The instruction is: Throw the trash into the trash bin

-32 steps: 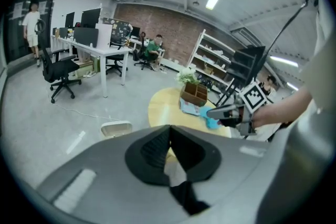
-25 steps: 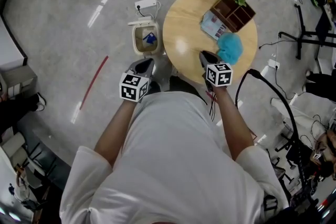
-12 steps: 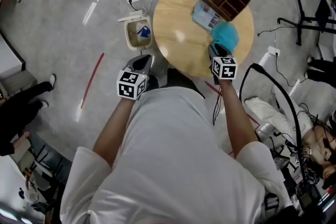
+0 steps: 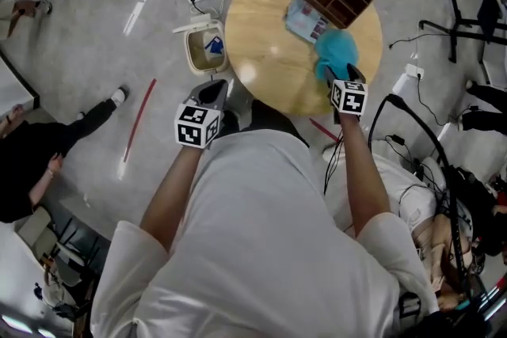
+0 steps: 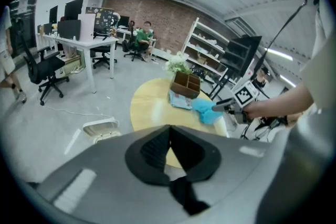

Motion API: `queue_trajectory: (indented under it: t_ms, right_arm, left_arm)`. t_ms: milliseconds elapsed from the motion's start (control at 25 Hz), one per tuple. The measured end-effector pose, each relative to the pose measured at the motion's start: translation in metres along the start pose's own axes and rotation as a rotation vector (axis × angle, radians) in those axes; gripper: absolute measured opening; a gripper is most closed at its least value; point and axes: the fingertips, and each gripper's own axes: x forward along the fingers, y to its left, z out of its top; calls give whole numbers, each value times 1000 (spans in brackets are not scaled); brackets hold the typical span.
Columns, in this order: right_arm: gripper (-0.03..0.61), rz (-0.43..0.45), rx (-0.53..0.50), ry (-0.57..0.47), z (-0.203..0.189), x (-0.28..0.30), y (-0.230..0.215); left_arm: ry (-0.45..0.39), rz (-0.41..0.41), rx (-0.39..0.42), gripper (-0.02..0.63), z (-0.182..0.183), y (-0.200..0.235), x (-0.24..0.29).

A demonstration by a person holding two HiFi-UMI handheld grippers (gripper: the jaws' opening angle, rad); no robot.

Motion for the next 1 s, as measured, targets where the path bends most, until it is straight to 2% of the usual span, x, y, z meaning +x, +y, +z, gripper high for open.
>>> queue_trajectory:
  t_ms: [400, 560, 800, 880, 960, 1000]
  right_arm:
    - [448, -1, -51, 141, -27, 34, -9]
    - [457, -3, -61, 192, -38, 47, -12]
    - [457, -17, -21, 227, -43, 53, -20]
    - [438, -23, -13, 233, -45, 53, -23]
    - [349, -43, -11, 238, -48, 53, -28]
    - [285, -57, -8, 236, -48, 53, -31]
  left_arm:
    - [10, 21, -20, 3, 2, 2, 11]
    - [15, 29, -29, 3, 0, 2, 12]
    - [18, 41, -47, 3, 1, 4, 9]
    - [19, 43, -49, 4, 1, 4, 8]
    - [19, 43, -51, 4, 1, 3, 9]
    - [18, 43, -52, 3, 1, 3, 10]
